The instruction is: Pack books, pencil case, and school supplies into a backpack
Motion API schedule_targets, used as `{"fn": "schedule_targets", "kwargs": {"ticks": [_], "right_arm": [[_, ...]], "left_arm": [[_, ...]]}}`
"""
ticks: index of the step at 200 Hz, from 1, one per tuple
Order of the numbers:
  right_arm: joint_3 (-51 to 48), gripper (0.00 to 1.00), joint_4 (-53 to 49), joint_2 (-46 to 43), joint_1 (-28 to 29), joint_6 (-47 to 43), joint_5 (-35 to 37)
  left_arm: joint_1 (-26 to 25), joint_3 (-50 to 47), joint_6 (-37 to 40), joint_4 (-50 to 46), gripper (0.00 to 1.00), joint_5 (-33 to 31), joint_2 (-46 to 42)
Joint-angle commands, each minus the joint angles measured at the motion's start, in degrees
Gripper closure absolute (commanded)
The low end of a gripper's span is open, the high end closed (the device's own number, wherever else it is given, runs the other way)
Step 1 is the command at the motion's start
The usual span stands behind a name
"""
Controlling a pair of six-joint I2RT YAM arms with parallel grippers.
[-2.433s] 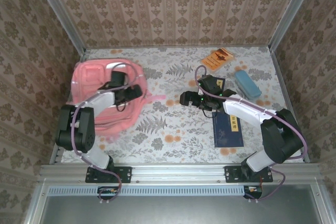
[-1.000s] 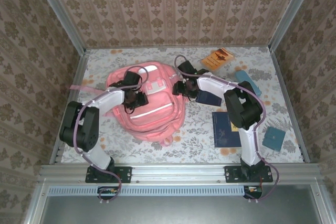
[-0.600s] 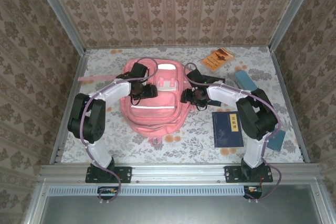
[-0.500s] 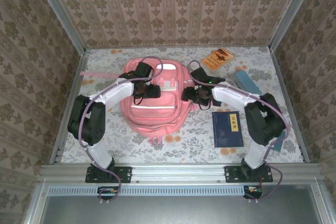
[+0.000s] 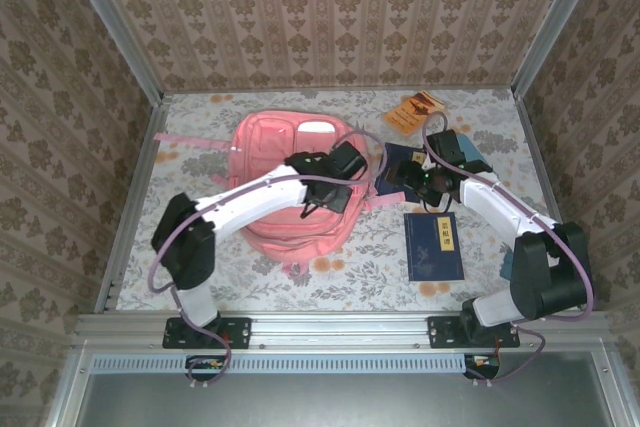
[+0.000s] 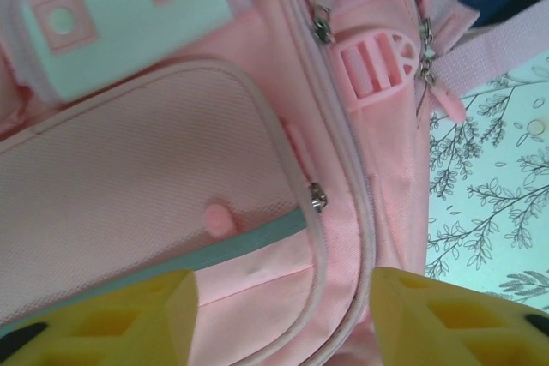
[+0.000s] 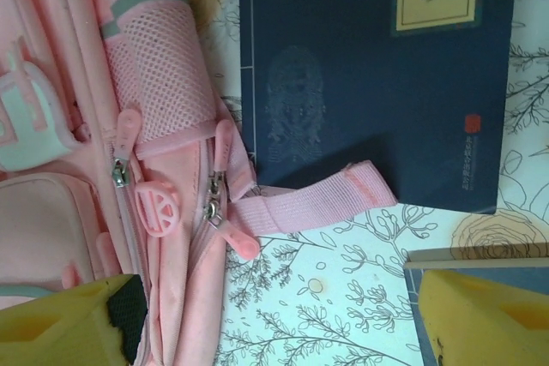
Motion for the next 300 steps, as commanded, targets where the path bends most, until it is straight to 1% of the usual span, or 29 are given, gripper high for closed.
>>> {"fn": "schedule_targets", "kwargs": {"ticks": [1,29,61,79,93,109,128,139,157,173,184,207,222,245,279,300], "right_arm": [[-1.1,0.15,0.1,-1.8,-0.9,-0.2,-2.2],[-1.6,0.16,0.7,-2.3,-1.5,0.8,-2.4],[-1.8,0.17,1.2,-2.5,-2.1,1.3,-2.5],[-1.6,0.17,1.0,-2.3,-2.3,1.2,-2.5],[-1.7,0.18,0.9,-2.2,-2.4,1.2,-2.4],[-2.0,0.18,0.9,-2.1,-2.5,1.6,-2.1],[-2.0,0.18,1.1,-2.1,-2.6,2.0,-1.7],[-2.1,0.19,1.1,-2.0,-2.6,1.8,-1.4],[-1.7,0.21,1.3,-1.9,-2.6,0.6,-1.4],[-1.5,0.23,1.6,-1.9,-2.5,-2.0,-1.4],[-1.5,0.28,2.7,-2.0,-2.2,-5.4,-2.9],[-2.4,0.31,5.8,-2.5,-0.4,-11.2,-3.8],[-3.3,0.31,8.6,-2.5,0.9,-14.5,-6.0],[-3.8,0.31,12.2,-2.4,3.0,-18.8,-10.3],[-0.9,0.31,15.4,1.2,6.9,-22.4,-14.1],[1.1,0.31,17.4,4.6,7.5,-22.4,-20.4]], "left_arm": [[-0.9,2.6,-1.9,-5.5,0.51,-3.4,4.9],[-2.1,4.5,-2.7,-5.5,0.53,-3.4,9.1],[-2.6,6.1,-4.9,-7.8,0.59,-9.0,12.3],[-2.6,5.6,-5.4,-7.6,0.61,-9.5,13.2],[-2.7,5.4,-5.8,-7.9,0.61,-9.8,13.9],[-3.1,5.9,-6.0,-8.9,0.56,-10.8,15.0],[-3.5,6.4,-6.1,-9.6,0.55,-11.3,15.9],[-3.4,6.5,-6.0,-9.5,0.58,-11.1,16.0],[-3.5,6.8,-5.6,-9.7,0.70,-11.3,15.6],[-3.3,7.2,-4.5,-10.1,0.83,-12.1,13.9],[-3.2,7.2,-3.3,-10.2,0.89,-12.4,12.0],[-2.4,6.2,0.4,-9.1,0.96,-13.4,6.1],[-1.1,5.3,2.2,-8.3,1.00,-13.3,2.1],[1.4,3.2,6.0,-6.2,1.00,-11.9,-4.2],[5.7,-0.2,9.8,-0.9,1.00,-6.1,-12.0],[7.9,-1.4,10.8,1.7,1.00,-3.4,-15.2]]}}
